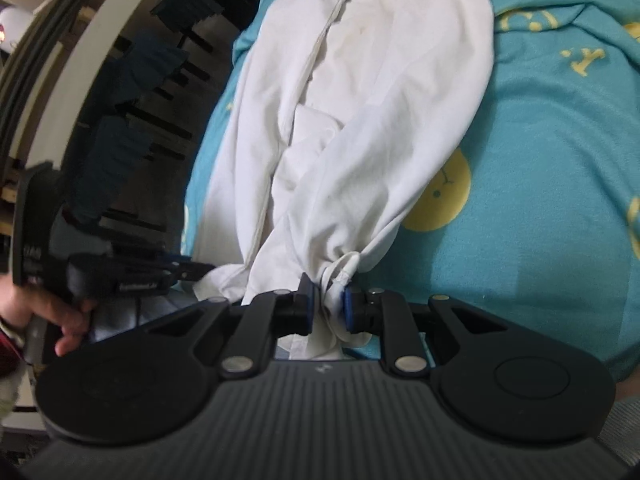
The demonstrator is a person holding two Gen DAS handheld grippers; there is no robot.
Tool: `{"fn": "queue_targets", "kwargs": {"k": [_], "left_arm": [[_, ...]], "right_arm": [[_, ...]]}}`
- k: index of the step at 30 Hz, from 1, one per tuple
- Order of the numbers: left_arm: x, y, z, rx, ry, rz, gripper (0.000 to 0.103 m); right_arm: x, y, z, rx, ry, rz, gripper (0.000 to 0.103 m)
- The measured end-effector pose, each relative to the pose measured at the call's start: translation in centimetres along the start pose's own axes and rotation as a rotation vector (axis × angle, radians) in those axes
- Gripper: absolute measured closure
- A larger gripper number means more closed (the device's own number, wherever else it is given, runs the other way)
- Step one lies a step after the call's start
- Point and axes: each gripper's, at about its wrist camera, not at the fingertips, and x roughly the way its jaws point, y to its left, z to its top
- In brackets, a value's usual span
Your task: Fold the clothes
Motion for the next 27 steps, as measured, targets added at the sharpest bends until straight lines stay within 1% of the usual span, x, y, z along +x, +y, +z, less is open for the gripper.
{"fn": "queue_targets", "kwargs": {"k": [4, 9, 11, 13, 18, 21, 22, 23, 25, 27], "left_arm": [[-4.6, -1.6, -0.6, -0.016, -0.151, -0.111, 0.101], [-10.6, -3.7, -1.7, -0.034, -0.337, -0.247, 0.101], [-12.7, -3.9, -2.8, -0.046, -0.398, -0.278, 0.101], [-13.7, -4.2, -3.8, -0.057, -0.438, -0.297, 0.101], [-14.5, -4.8, -9.6, -0.093, -0.474, -0.363, 0.101], [-14.4, -4.7, -13.5, -0.099, -0.473, -0.391, 0.101], [-14.2, -4.6, -14.4, -0.102, -0.471, -0.399, 0.101], [-13.9, -4.5, -15.2, -0.105, -0.47, -0.408, 0.101], [-13.9, -4.4, -15.9, -0.105, -0.477, -0.412, 0.101], [-14.3, -4.4, -15.5, -0.106, -0.494, -0.414, 0.101]], "right_arm": [[-3.5, 0.8, 0.1, -0.008, -0.083, 0.012, 0.086], [-10.0, 1.2, -0.7, -0.006, -0.223, 0.002, 0.088], [-12.2, 1.3, -1.4, -0.006, -0.277, -0.004, 0.088], [-14.0, 1.5, -2.7, -0.014, -0.312, -0.006, 0.088], [-16.4, 1.8, -6.1, -0.022, -0.357, -0.015, 0.088], [-17.2, 1.7, -9.1, -0.021, -0.36, -0.017, 0.088], [-17.3, 1.6, -10.0, -0.019, -0.357, -0.013, 0.088], [-17.4, 1.5, -10.8, -0.017, -0.354, -0.01, 0.088], [-17.4, 1.3, -11.3, -0.008, -0.353, -0.004, 0.088], [-17.3, 1.1, -11.7, 0.002, -0.353, 0.002, 0.088]]}}
